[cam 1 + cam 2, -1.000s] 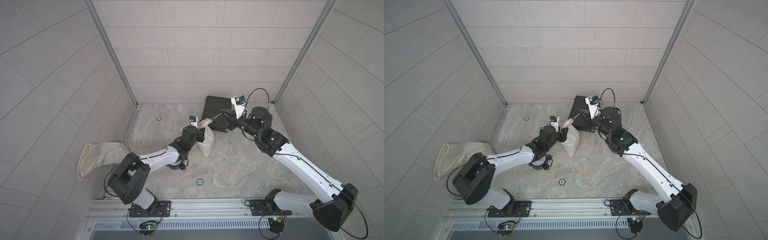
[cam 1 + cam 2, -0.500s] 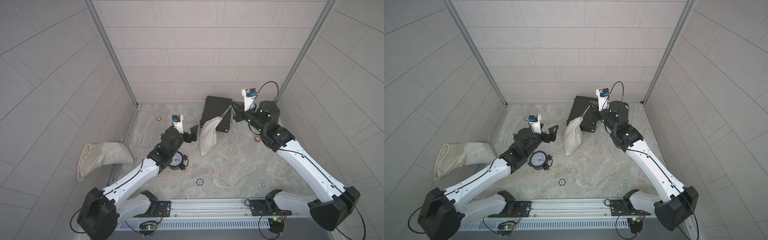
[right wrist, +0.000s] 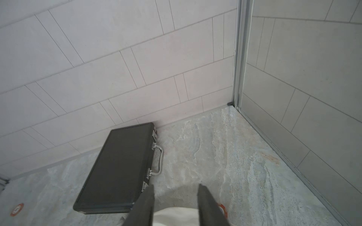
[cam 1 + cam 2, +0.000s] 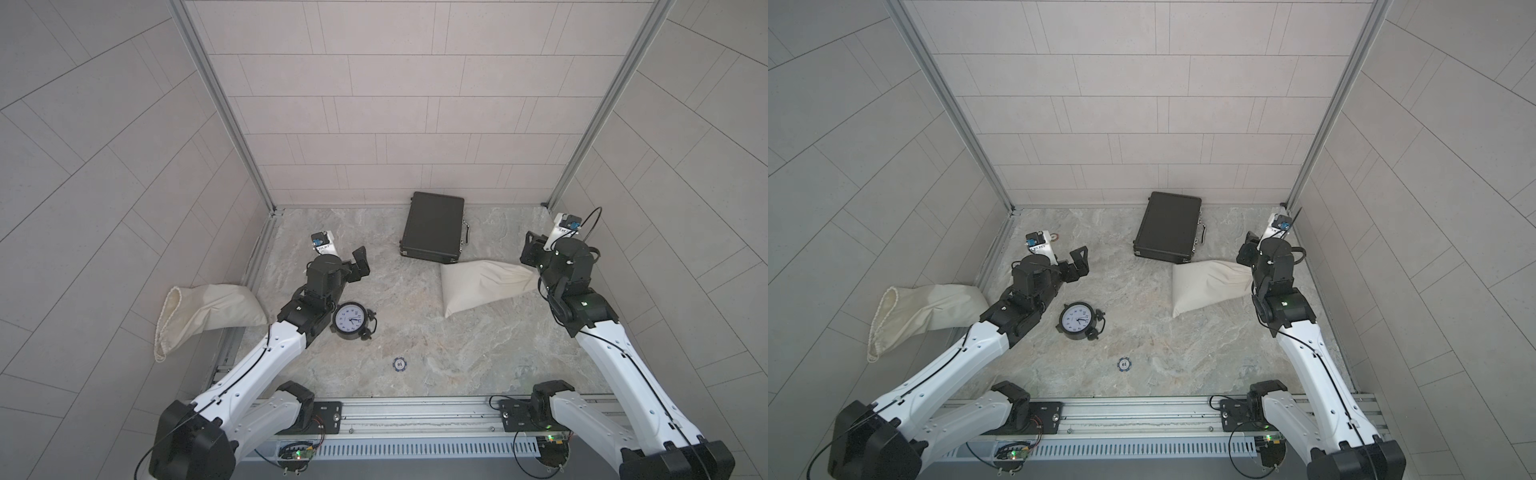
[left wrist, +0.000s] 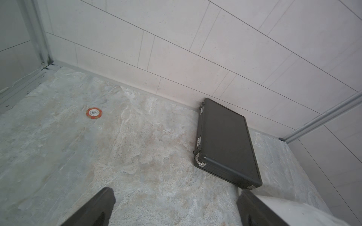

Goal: Close the soil bag
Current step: Place the soil bag at the center of the board, then move the soil bag to the center of the board.

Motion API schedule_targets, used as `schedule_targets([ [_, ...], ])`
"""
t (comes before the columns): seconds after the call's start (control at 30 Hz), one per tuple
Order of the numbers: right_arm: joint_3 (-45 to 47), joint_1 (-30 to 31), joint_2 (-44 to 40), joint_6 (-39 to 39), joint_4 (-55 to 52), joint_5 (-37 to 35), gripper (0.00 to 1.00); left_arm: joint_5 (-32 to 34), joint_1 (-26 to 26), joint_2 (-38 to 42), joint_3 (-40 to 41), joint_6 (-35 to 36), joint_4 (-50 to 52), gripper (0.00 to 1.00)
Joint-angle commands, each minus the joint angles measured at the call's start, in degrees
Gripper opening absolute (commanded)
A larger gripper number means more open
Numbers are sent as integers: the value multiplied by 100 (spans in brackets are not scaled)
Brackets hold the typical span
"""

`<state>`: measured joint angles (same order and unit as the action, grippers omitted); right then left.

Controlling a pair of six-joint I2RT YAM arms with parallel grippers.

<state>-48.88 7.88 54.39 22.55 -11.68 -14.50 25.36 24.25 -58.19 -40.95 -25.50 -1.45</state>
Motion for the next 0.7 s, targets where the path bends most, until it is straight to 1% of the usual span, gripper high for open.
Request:
schedule_targets([
  [0.0, 74, 29, 216, -56, 257, -3, 74, 643, -137, -58, -315, -516, 690, 100],
  [0.03, 38, 74, 293, -169, 245, 1, 81, 791, -185, -73, -355, -676, 880, 100],
  [0.07, 16, 134, 390, -270, 231, -12, 87, 949, -232, -79, -373, -826, 1030, 100],
  [0.13, 62, 276, 496, -433, 353, 40, 95, 1371, -312, -87, -430, -1033, 1360, 100],
  [0.17, 103, 344, 564, -473, 505, 201, 99, 1506, -392, -95, -480, -1156, 1636, 100],
  [0.27, 100, 567, 888, -554, 732, 675, 100, 1670, -861, -95, -674, -1652, 2426, 100],
  [0.33, 20, 716, 1152, -639, 752, 869, 100, 1813, -1311, -56, -782, -2029, 2972, 100],
  [0.37, -25, 775, 1292, -653, 763, 983, 100, 1928, -1622, 4, -788, -2111, 3143, 100],
  [0.4, -39, 799, 1380, -648, 809, 1078, 100, 1992, -1851, 34, -772, -2096, 3203, 100],
  [0.43, -47, 812, 1430, -633, 848, 1182, 100, 1923, -2159, 36, -775, -2093, 3275, 100],
  [0.5, -40, 825, 1462, -594, 904, 1333, 100, 1585, -2811, -20, -815, -2128, 3332, 100],
  [0.53, -27, 825, 1456, -594, 939, 1418, 100, 1529, -3075, -97, -830, -2097, 3300, 100],
  [0.6, 3, 830, 1415, -582, 1012, 1531, 100, 1675, -3484, -317, -877, -1948, 3181, 100],
  [0.67, 49, 834, 1383, -582, 1073, 1610, 100, 1799, -3816, -655, -901, -1576, 2820, 100],
])
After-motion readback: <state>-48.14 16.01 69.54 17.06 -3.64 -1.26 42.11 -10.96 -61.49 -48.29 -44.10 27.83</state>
